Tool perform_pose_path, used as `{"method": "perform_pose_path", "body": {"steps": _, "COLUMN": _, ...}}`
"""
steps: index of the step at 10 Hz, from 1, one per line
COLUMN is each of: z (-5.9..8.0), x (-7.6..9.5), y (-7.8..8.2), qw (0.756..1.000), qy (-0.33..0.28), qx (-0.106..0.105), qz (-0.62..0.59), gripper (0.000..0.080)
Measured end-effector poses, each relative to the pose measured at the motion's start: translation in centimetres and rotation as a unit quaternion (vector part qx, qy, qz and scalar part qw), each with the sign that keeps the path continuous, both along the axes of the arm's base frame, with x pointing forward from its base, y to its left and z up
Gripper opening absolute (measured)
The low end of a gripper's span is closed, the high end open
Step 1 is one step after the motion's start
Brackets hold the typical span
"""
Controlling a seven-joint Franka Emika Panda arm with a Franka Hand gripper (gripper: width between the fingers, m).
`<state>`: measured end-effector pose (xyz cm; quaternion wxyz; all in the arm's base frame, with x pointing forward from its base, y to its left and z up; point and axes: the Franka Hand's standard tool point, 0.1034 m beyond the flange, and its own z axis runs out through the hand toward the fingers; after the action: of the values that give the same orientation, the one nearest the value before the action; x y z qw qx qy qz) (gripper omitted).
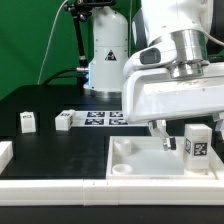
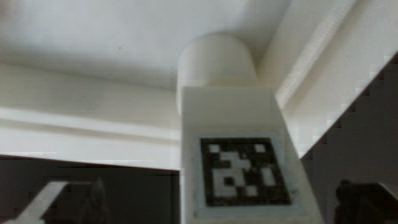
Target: Assemble one leg
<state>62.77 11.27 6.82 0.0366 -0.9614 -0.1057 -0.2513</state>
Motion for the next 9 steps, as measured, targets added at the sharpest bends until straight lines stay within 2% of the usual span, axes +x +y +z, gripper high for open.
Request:
{"method": "perform_pose_path", "body": {"steps": 3, "z": 2.0, "x": 0.3, "y": 0.0, "qw": 1.000, "qy": 0.010, "qx": 0.003, "qz": -0.002, "gripper": 0.0649}}
{"method": "perform_pose_path", "body": {"steps": 4, "z": 2.4, "x": 0.3, "y": 0.4, "qw": 0.999, "qy": 0.038, "qx": 0.006, "qz": -0.003, "gripper": 0.0649}}
{"method": "perform_pose_path", "body": {"steps": 6, "z": 2.2, "x": 0.2, "y": 0.3, "qw": 0.999, "qy": 0.038, "qx": 0.006, "qz": -0.002, "gripper": 0.0649}}
{"method": "perform_pose_path", "body": {"steps": 7, "z": 1.8, "x": -0.6, "y": 0.9, "qw": 0.994, "qy": 0.105, "qx": 0.006, "qz": 0.003, "gripper": 0.0649}}
{"method": "perform_pose_path", "body": {"steps": 9, "z": 2.1, "x": -0.6, "y": 1.0, "qw": 0.982, "qy": 0.189, "qx": 0.003, "qz": 0.013, "gripper": 0.0649}}
